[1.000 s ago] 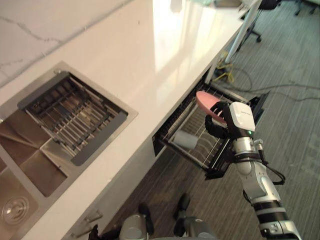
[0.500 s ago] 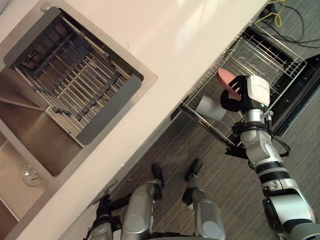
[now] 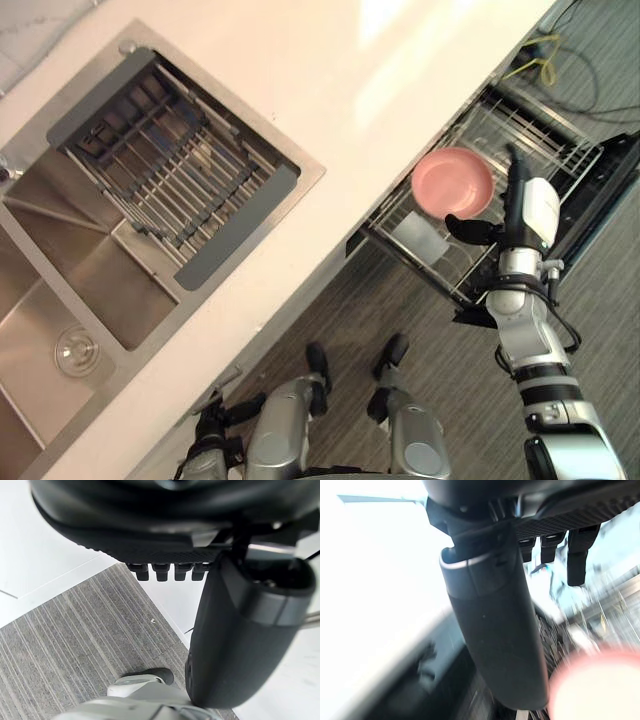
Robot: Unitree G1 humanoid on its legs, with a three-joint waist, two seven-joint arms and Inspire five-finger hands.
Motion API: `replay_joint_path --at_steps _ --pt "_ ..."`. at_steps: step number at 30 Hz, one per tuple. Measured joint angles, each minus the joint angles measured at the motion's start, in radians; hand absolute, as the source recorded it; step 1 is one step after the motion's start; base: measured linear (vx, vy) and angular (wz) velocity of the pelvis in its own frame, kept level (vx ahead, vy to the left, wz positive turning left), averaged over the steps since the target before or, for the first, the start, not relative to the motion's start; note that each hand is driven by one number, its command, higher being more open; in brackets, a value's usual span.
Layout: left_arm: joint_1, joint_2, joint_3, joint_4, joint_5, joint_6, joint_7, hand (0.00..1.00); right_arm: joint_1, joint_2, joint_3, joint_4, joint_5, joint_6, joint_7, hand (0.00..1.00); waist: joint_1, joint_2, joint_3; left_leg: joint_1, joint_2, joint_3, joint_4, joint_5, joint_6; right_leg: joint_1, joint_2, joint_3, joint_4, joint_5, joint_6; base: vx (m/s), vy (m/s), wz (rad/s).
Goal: Walk over to the sink, pick up the cup, carry it to the dishwasher, place the cup inside the dishwasher, then close the dishwasher door
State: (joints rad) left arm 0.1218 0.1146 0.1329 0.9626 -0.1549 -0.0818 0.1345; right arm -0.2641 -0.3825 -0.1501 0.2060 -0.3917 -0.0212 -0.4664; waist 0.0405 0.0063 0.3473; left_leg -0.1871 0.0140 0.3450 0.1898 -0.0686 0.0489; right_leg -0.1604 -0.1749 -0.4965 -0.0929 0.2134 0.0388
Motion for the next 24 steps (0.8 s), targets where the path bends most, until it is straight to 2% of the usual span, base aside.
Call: replay_joint_path --at_steps 4,6,10,11,15,18,20,24 --pt "0.079 -0.006 0.025 0.027 0.038 0.003 0.011 1.00 0.094 0.036 -0.184 -0.013 0.190 -0.024 -0.016 1.00 -0.006 -0.019 -0.096 0.078 -0.001 0.027 -0.037 -0.006 -0.009 0.047 0.005 0.028 0.000 -0.016 0.010 0.04 0.030 -0.20" --pt "0.109 -0.013 0.038 0.028 0.038 0.003 0.013 1.00 0.132 0.049 -0.279 -0.008 0.280 -0.023 -0.023 1.00 -0.011 -0.019 -0.121 0.108 -0.001 0.034 -0.050 -0.007 -0.012 0.068 0.007 0.034 0.000 -0.023 0.013 0.04 0.012 -0.16" --pt "0.156 -0.020 0.042 0.037 0.038 0.003 0.019 1.00 0.174 0.074 -0.438 0.117 0.492 -0.006 -0.042 1.00 -0.031 -0.018 -0.162 0.149 0.003 0.054 -0.066 -0.009 -0.019 0.090 0.014 0.052 0.000 -0.029 0.011 0.01 0.005 -0.16" --pt "0.164 -0.023 0.045 0.040 0.038 0.003 0.019 1.00 0.196 0.087 -0.475 0.164 0.545 0.002 -0.045 0.00 -0.033 -0.015 -0.170 0.156 0.004 0.060 -0.071 -0.010 -0.022 0.093 0.015 0.057 0.000 -0.032 0.007 -0.01 0.002 -0.17" --pt "0.165 -0.031 0.057 0.056 0.038 0.003 0.021 1.00 0.249 0.156 -0.513 0.288 0.682 0.046 -0.043 0.00 -0.056 -0.007 -0.176 0.162 0.005 0.066 -0.082 -0.007 -0.033 0.092 0.017 0.057 0.000 -0.036 0.001 -0.02 0.006 -0.07" --pt "0.158 -0.036 0.057 0.058 0.038 0.009 0.021 1.00 0.255 0.203 -0.510 0.326 0.738 0.065 -0.016 0.00 -0.059 0.006 -0.169 0.152 0.009 0.076 -0.082 -0.006 -0.041 0.080 0.019 0.056 0.000 -0.036 0.001 -0.03 0.011 -0.11" --pt "0.133 -0.048 0.054 0.056 0.037 0.009 0.021 1.00 0.248 0.212 -0.469 0.334 0.747 0.066 0.016 0.00 -0.057 0.035 -0.150 0.127 0.008 0.073 -0.083 -0.008 -0.043 0.057 0.018 0.050 0.000 -0.036 0.001 -0.02 0.018 0.04" --pt "0.110 -0.057 0.034 0.055 0.036 0.007 0.022 1.00 0.191 0.213 -0.404 0.343 0.746 0.064 0.058 0.00 -0.055 0.065 -0.123 0.107 0.007 0.041 -0.080 0.000 -0.055 0.049 0.017 0.028 0.000 -0.037 -0.001 0.04 0.013 0.17"
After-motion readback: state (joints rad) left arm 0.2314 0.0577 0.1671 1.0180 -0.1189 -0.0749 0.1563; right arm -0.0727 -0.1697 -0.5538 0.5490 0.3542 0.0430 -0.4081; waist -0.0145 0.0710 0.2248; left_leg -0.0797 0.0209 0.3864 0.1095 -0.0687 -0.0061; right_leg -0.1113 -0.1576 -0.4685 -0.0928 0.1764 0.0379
